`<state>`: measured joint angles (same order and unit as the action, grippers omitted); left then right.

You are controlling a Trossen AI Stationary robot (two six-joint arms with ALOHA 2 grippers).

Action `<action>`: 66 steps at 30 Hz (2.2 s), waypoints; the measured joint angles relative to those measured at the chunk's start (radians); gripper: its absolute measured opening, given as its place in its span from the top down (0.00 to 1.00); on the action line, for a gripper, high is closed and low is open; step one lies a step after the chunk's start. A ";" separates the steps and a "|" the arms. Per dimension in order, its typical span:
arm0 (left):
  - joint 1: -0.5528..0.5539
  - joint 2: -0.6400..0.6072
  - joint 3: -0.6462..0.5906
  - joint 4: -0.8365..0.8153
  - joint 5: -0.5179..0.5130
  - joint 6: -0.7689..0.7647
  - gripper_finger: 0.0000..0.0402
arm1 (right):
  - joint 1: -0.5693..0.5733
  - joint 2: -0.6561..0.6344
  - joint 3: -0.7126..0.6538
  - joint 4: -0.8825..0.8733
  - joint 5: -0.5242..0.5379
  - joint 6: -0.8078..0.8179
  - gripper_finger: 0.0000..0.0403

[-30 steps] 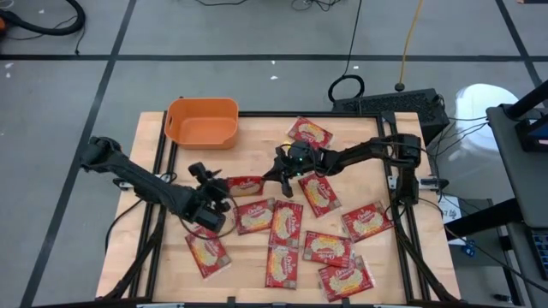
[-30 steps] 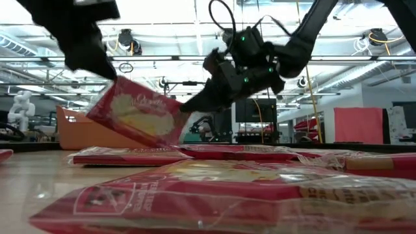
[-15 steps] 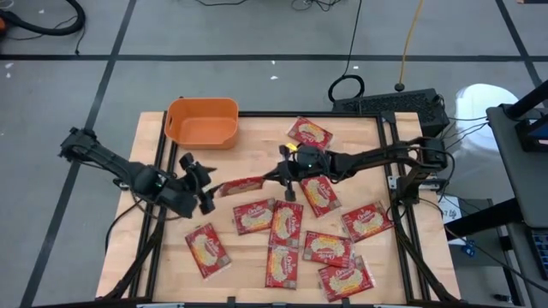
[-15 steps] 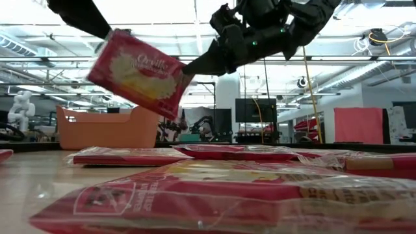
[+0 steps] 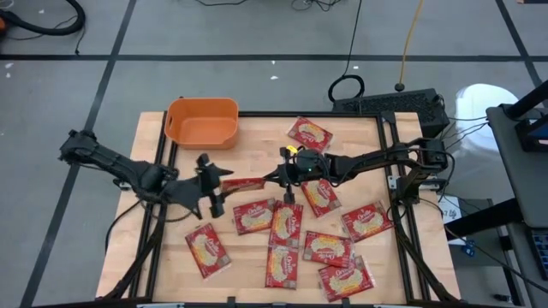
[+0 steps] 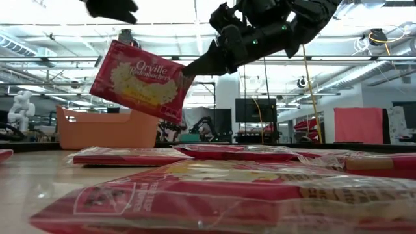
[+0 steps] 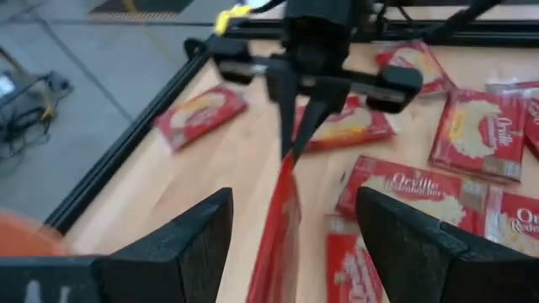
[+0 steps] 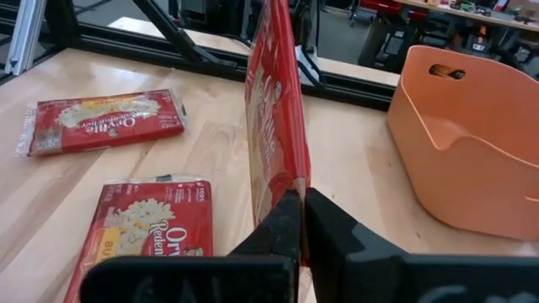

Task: Sort popcorn bags into baskets
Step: Put the red popcorn bag into the orange bin

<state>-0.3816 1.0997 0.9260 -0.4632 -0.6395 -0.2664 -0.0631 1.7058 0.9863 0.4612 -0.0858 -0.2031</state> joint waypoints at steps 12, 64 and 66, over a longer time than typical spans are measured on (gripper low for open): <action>0.209 0.204 -0.001 0.017 0.267 0.044 0.36 | 0.009 0.000 0.000 -0.006 0.010 0.003 1.00; 0.321 -0.116 -0.001 -0.244 0.128 -0.185 0.99 | 0.182 -0.405 -0.382 0.031 0.499 0.303 0.56; 0.326 -0.159 -0.001 -0.286 0.049 -0.207 0.99 | 0.222 -0.403 -0.431 0.099 0.500 0.324 0.57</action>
<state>-0.0555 0.9408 0.9249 -0.7488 -0.5906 -0.4738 0.1591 1.3029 0.5557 0.5604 0.4138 0.1209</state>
